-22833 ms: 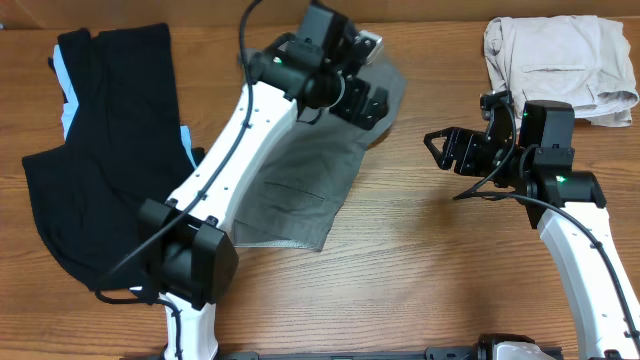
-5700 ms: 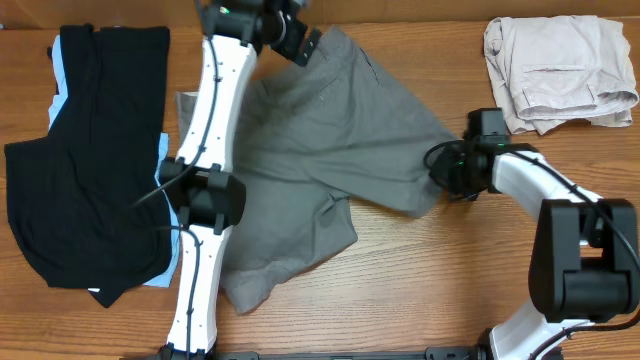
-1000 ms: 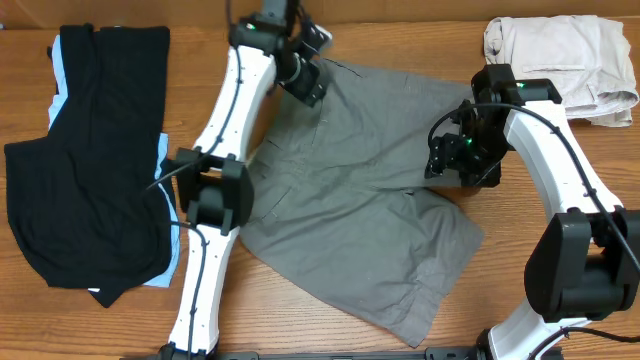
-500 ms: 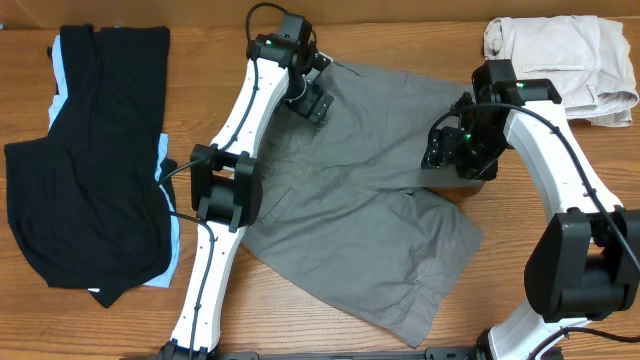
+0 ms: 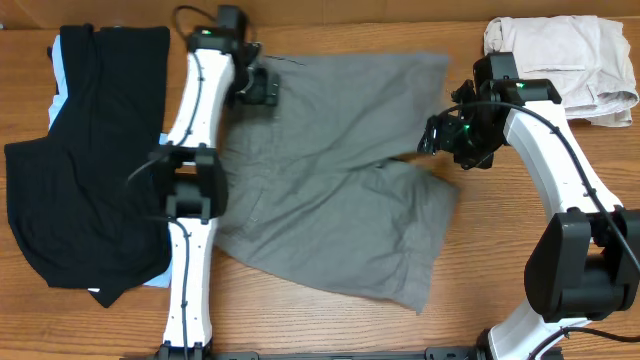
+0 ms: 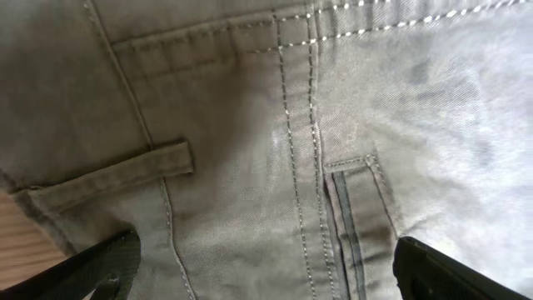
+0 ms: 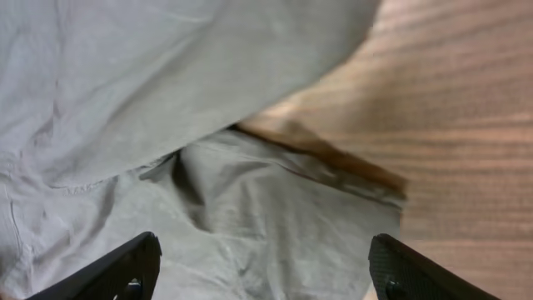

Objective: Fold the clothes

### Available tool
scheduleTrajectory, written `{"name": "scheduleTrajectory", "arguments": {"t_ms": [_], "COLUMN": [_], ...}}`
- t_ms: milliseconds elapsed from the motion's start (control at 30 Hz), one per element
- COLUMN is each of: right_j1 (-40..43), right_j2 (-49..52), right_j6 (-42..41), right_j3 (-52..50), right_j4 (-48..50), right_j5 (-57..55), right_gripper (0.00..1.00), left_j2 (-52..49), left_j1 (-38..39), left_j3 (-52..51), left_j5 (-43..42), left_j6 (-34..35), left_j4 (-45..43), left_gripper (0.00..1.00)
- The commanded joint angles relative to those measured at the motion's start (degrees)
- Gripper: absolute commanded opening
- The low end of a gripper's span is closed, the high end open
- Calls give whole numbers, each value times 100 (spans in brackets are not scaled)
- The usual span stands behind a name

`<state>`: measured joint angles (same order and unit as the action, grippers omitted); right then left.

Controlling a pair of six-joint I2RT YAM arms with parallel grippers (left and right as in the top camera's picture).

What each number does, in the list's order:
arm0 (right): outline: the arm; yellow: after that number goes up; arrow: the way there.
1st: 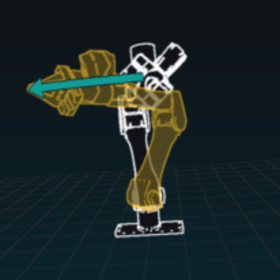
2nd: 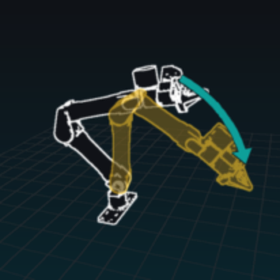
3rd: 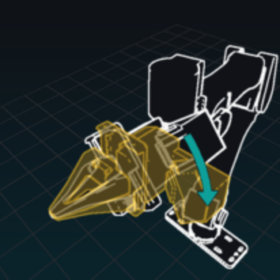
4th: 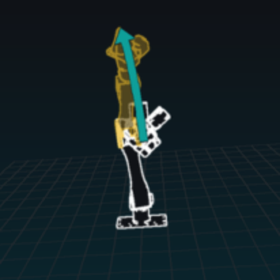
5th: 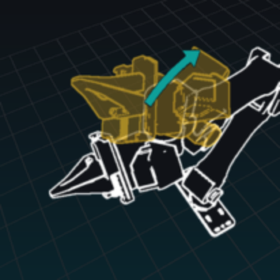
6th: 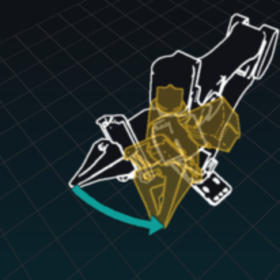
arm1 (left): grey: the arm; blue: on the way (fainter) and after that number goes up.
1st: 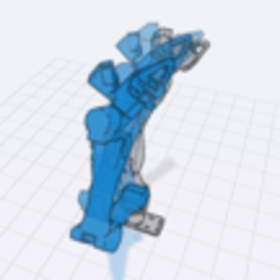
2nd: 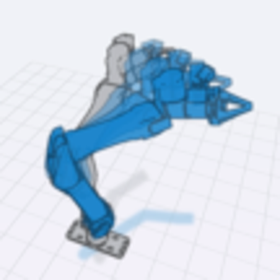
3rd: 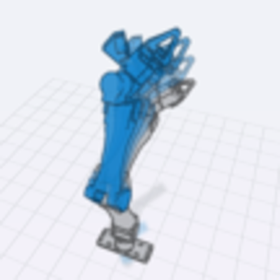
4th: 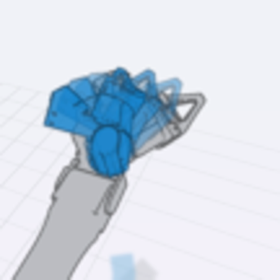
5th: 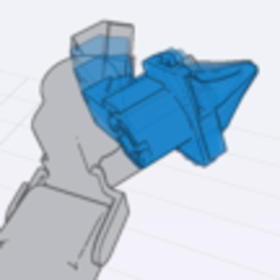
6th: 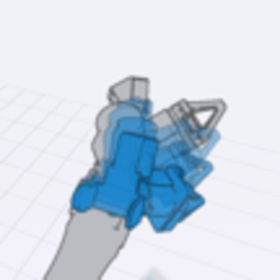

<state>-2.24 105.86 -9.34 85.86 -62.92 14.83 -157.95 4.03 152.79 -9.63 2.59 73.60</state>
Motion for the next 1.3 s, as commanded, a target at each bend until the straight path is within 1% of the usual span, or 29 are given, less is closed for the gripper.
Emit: {"name": "scheduleTrajectory", "arguments": {"t_ms": [0,100,233,300,333,400,500,600,733,800,867,967,1033,1133,1200,1267], "right_j1": [-4,-4,-4,-4,-4,-4,-4,-4,-4,-4,-4,-4,-22,-151,-240,-299], "right_j2": [-101,-175,-614,-944,-1119,-1578,-2234,-2852,-3563,-3873,-4142,-4478,-4658,-4850,-4883,-4872], "right_j6": [-142,-138,-136,-131,-131,-136,-188,-431,-879,-1217,-1552,-1974,-2096,-2282,-2393,-2393], "right_j3": [-9,223,737,973,1075,1255,1322,1322,1320,1316,1287,1191,1036,601,251,-166], "right_j4": [177,101,-356,-649,-802,-1106,-1303,-1471,-2048,-2485,-2907,-3359,-3414,-3407,-3320,-3034], "right_j5": [46,46,26,24,11,-20,-20,-20,-289,-634,-903,-1029,-894,-765,-713,-420], "right_gripper": [89,94,100,100,100,100,100,100,100,100,100,100,100,100,100,100], "left_j2": [-619,-608,-511,-396,-192,367,1126,1867,2839,3412,4028,5095,5707,6513,6872,7128], "left_j1": [-214,-216,-184,-170,-164,-166,-166,-146,-20,101,205,345,396,393,387,382], "left_j3": [-59,496,1902,2568,2717,2710,2712,2706,2601,2269,1668,254,-809,-2634,-3705,-4730], "left_j5": [-516,-649,-640,-610,-590,-466,-136,173,608,933,1266,1843,2118,2275,2551,2756], "left_j6": [273,203,184,166,166,168,170,170,170,175,326,750,1075,1821,2490,3276], "left_j4": [188,553,1349,1720,1880,2076,2319,2321,2321,2321,2321,2321,2321,2310,2232,1956], "left_gripper": [100,100,100,100,100,100,100,100,100,100,100,100,100,100,100,100]}}
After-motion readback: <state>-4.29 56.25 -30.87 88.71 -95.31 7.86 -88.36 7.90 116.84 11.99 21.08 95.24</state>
